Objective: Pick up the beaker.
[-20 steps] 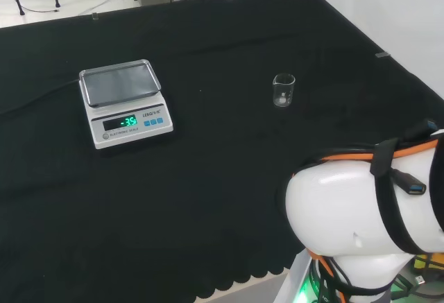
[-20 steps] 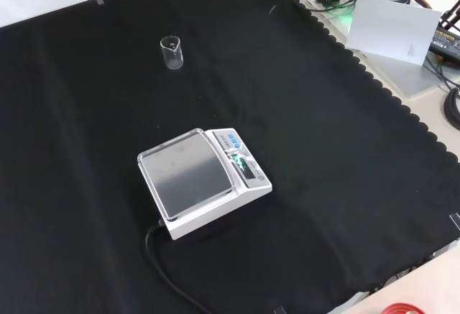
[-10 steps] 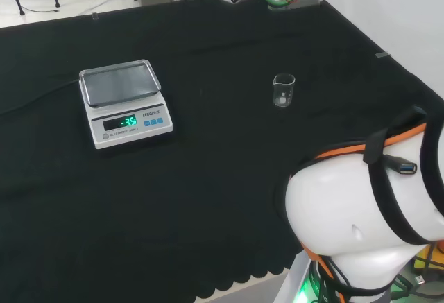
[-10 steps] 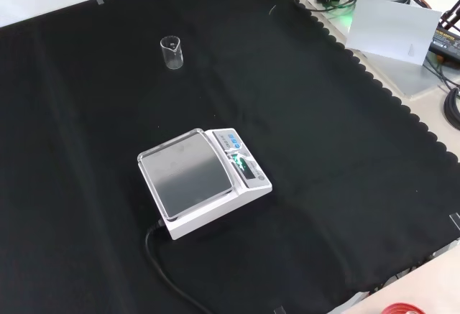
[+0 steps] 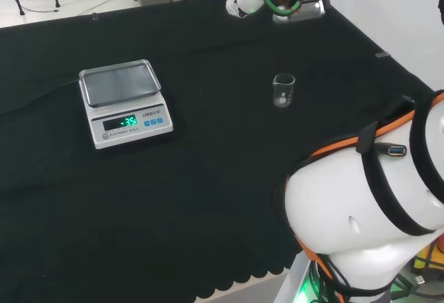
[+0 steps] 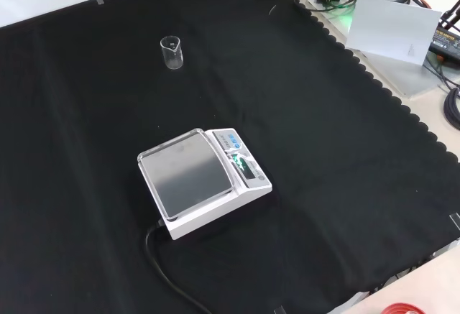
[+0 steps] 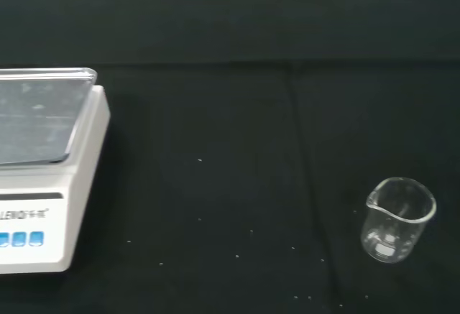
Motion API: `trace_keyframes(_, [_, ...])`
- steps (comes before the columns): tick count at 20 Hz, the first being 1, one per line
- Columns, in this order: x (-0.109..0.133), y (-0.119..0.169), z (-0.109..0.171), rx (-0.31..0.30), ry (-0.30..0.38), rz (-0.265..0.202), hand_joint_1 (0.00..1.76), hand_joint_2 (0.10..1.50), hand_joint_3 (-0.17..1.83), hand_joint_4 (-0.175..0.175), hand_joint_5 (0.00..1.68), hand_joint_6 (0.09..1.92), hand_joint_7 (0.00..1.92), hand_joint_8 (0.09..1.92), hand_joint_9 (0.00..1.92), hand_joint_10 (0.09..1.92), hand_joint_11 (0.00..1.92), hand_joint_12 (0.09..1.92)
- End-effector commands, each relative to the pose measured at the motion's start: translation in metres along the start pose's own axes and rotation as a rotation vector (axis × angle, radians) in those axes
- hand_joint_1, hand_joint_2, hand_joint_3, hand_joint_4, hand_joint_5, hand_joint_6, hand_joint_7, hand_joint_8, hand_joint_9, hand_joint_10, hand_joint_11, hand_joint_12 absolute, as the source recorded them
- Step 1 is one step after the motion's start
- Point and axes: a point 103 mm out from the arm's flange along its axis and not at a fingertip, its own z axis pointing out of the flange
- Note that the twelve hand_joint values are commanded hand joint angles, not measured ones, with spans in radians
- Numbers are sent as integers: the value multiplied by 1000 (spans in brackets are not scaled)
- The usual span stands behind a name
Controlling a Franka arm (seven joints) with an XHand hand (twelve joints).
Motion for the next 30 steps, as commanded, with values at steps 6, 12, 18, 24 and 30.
trace_keyframes(6, [-55, 26, 44, -46, -33, 55, 765, 750, 528, -47, 454, 374, 368, 693, 467, 803, 47, 1453])
trace_keyframes(12, [-63, 46, 72, 28, -76, 32, 768, 751, 529, -47, 457, 399, 379, 685, 481, 789, 63, 1439])
trace_keyframes(18, [-72, 59, 97, 67, -58, 23, 769, 752, 529, -47, 463, 413, 382, 684, 486, 788, 66, 1440])
trace_keyframes(24, [-88, 71, 109, 98, -54, 34, 772, 754, 530, -48, 472, 430, 389, 686, 497, 789, 71, 1440])
trace_keyframes(30, [-96, 75, 127, 84, -6, 31, 778, 755, 533, -49, 470, 475, 396, 687, 506, 784, 83, 1435])
